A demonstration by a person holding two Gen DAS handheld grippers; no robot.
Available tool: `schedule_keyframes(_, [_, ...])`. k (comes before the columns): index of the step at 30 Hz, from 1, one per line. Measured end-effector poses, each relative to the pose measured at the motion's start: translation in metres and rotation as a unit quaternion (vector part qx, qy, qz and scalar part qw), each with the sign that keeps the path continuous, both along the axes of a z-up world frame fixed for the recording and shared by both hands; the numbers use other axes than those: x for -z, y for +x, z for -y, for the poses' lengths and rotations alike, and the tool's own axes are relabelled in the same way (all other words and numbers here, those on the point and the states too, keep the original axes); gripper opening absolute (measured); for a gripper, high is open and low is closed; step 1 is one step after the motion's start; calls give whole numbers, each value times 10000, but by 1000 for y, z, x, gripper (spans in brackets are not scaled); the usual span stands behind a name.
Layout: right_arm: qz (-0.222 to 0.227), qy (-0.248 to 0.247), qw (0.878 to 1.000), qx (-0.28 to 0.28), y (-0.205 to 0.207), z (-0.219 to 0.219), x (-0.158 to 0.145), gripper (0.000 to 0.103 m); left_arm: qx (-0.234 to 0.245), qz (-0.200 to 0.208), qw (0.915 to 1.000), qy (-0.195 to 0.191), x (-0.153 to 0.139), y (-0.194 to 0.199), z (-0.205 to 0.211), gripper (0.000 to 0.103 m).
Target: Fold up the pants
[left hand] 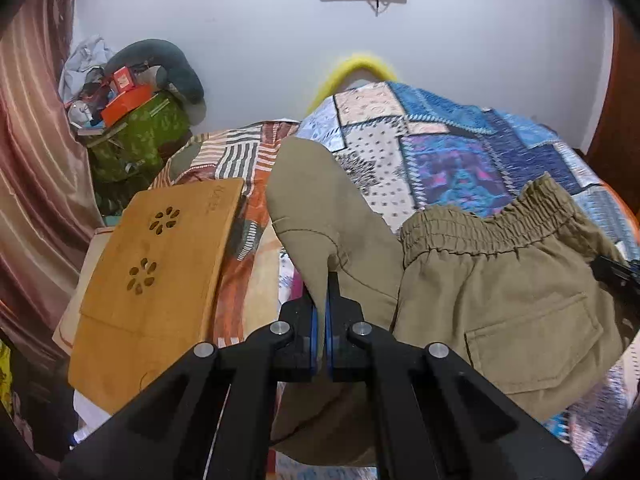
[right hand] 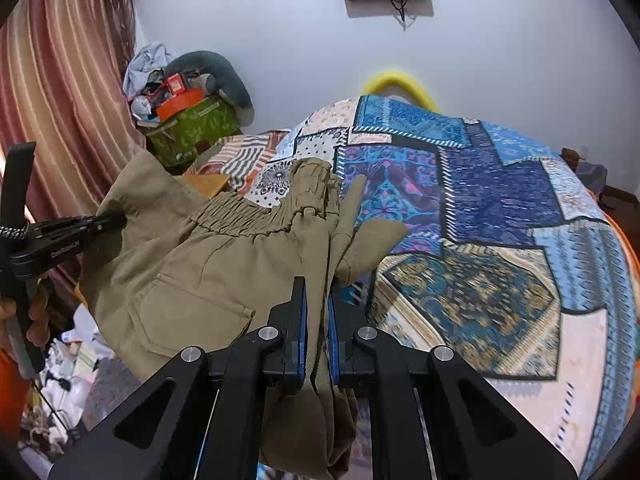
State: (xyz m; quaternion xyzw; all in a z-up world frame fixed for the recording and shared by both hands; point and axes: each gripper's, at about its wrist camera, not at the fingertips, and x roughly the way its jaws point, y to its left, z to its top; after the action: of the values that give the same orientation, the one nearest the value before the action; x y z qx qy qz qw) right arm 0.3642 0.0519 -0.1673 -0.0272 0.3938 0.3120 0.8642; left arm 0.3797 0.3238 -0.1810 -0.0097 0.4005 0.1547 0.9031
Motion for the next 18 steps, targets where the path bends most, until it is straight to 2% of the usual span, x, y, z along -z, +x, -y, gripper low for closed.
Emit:
schedule_keyframes(3, [-37,-143,9999,7,9,-13,17,7,7,45,10000,-45,26,9,-8,2])
schedule_keyframes(4, [-80,-188,9998,8,10,-15,24,7,-4,-47,9999,-117,42,12,-12,2])
schedule_keyframes(8, [-326,-447,9985,-19,13,-20,53,8,-112,-679,9966,-459,94,21,-27,3])
schedule_keyframes(10, [-435,-566,9975,-6,12,-17,66,8,-291,-1024,9930,-510,119,20,-36,9])
schedule_keyframes(11, [-508,-580,9970,-3,12,-14,70,9,-324,-1030,9927,-529,124,18,-38,15])
schedule_keyframes(12, [-556,-572,9968,2,12,-12,71,11,-343,-990,9931,-530,126,15,-40,19])
schedule_keyframes(14, [-665,-541,9963,23,11,-7,71,17,-336,-905,9942,-482,124,8,-39,21])
schedule_keyframes(16, [-661,-657,9956,20,8,-5,69,33,-326,-993,9938,-376,122,2,-36,25])
schedule_keyframes(18, [-619,-761,9952,39,5,-1,67,41,-325,-1043,9935,-334,117,-2,-34,29])
